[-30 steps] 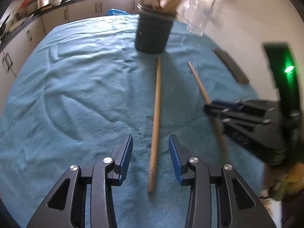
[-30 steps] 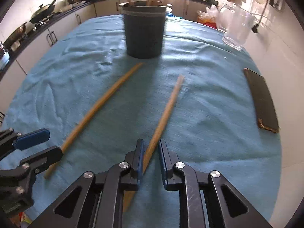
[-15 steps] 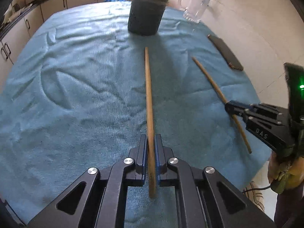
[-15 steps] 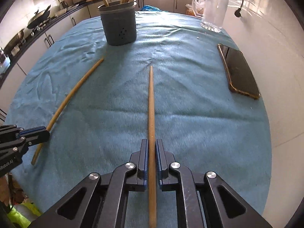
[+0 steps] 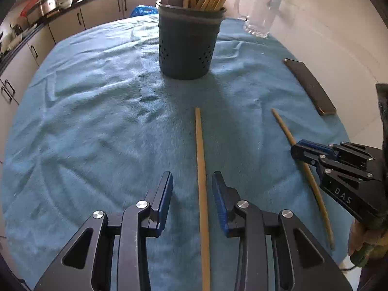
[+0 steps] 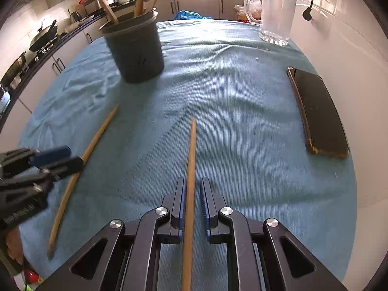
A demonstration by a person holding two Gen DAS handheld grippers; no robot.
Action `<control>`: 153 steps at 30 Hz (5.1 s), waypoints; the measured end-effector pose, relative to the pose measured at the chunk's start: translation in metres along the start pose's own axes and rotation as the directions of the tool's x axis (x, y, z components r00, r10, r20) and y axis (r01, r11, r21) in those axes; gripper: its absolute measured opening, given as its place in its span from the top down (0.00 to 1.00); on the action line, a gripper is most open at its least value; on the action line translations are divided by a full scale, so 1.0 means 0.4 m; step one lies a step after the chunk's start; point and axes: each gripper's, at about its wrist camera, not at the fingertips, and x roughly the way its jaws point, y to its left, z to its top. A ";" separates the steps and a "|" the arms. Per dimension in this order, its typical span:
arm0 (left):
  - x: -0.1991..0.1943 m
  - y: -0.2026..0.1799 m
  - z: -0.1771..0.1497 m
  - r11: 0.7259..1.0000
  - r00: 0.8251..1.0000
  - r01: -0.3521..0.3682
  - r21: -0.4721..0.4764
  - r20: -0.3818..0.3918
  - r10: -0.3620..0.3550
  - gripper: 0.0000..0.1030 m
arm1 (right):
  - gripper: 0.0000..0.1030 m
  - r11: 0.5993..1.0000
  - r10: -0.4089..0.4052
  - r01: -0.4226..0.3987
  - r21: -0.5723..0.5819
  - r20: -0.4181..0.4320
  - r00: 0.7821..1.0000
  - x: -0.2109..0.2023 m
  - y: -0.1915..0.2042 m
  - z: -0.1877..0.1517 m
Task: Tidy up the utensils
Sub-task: 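Grasp and lift a chopstick with the left gripper while the right grasps another, then raise both held chopsticks upright and carry them toward the gray holder, then lower the left gripper's chopstick into the holder while the right lowers its own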
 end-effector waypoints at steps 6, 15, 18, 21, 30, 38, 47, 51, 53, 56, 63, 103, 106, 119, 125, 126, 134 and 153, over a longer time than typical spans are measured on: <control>0.033 -0.003 0.052 1.000 1.000 0.002 0.007 0.001 -0.002 0.69 | 0.87 0.999 -0.032 0.032 -0.017 0.006 0.999 0.039 0.010 0.069; 0.048 -0.009 0.083 0.999 0.999 0.018 -0.028 0.028 -0.017 0.95 | 0.94 1.000 -0.002 0.001 0.010 0.043 0.999 0.053 0.025 0.100; -0.006 0.009 0.077 0.998 0.996 0.019 -0.053 0.086 -0.014 0.95 | 0.94 0.999 0.029 -0.032 0.027 0.098 0.995 0.010 0.023 0.102; -0.088 0.016 0.064 0.999 0.987 0.013 -0.043 0.159 -0.006 0.95 | 0.94 0.998 0.051 -0.056 0.021 0.173 0.984 -0.061 0.030 0.101; -0.334 0.014 -0.005 0.999 0.929 -0.033 -0.005 0.369 0.033 0.94 | 0.94 0.994 0.109 -0.111 -0.015 0.386 0.916 -0.301 0.081 0.053; -0.425 -0.005 -0.077 0.999 0.896 -0.046 0.009 0.443 0.037 0.94 | 0.94 0.992 0.124 -0.118 -0.042 0.473 0.872 -0.428 0.117 -0.012; -0.475 -0.032 -0.115 0.997 0.880 -0.071 0.008 0.472 0.059 0.95 | 0.94 0.991 0.137 -0.125 -0.057 0.500 0.855 -0.484 0.131 -0.061; -0.494 -0.045 -0.123 0.997 0.874 -0.080 0.011 0.481 0.065 0.95 | 0.94 0.990 0.139 -0.127 -0.059 0.509 0.849 -0.498 0.130 -0.069; -0.505 -0.053 -0.126 0.995 0.867 -0.096 0.015 0.493 0.076 0.95 | 0.94 0.990 0.139 -0.127 -0.060 0.516 0.845 -0.508 0.132 -0.071; -0.519 -0.065 -0.129 0.993 0.856 -0.120 0.014 0.508 0.097 0.94 | 0.94 0.990 0.140 -0.128 -0.059 0.524 0.840 -0.521 0.132 -0.072; -0.531 -0.073 -0.123 0.987 0.844 -0.163 0.014 0.521 0.132 0.95 | 0.94 0.990 0.137 -0.126 -0.057 0.539 0.831 -0.541 0.136 -0.068; -0.541 -0.018 -0.015 0.987 0.855 -0.156 0.026 0.504 0.122 0.94 | 0.94 0.987 0.148 -0.160 -0.031 0.581 0.800 -0.560 0.123 0.052; -0.556 -0.014 0.009 0.990 0.855 -0.137 0.031 0.508 0.102 0.94 | 0.94 0.986 0.144 -0.164 -0.021 0.593 0.792 -0.572 0.117 0.069; -0.621 0.010 0.150 0.999 0.834 -0.036 0.033 0.551 0.012 0.94 | 0.94 0.978 0.148 -0.206 0.019 0.634 0.759 -0.609 0.086 0.198; -0.641 0.011 0.230 0.999 0.810 -0.022 0.032 0.586 -0.001 0.94 | 0.94 0.970 0.159 -0.239 0.033 0.658 0.737 -0.604 0.073 0.274; -0.646 0.010 0.244 0.999 0.803 -0.019 0.035 0.596 -0.005 0.95 | 0.94 0.969 0.160 -0.244 0.034 0.663 0.731 -0.605 0.071 0.286; -0.642 -0.013 0.360 0.998 0.765 -0.016 0.060 0.644 -0.027 0.95 | 0.94 0.969 0.133 -0.241 0.056 0.702 0.700 -0.589 0.070 0.379; -0.418 0.032 0.468 1.000 0.819 0.023 0.010 0.573 -0.025 0.95 | 0.94 0.972 0.081 -0.207 0.114 0.662 0.745 -0.399 0.039 0.465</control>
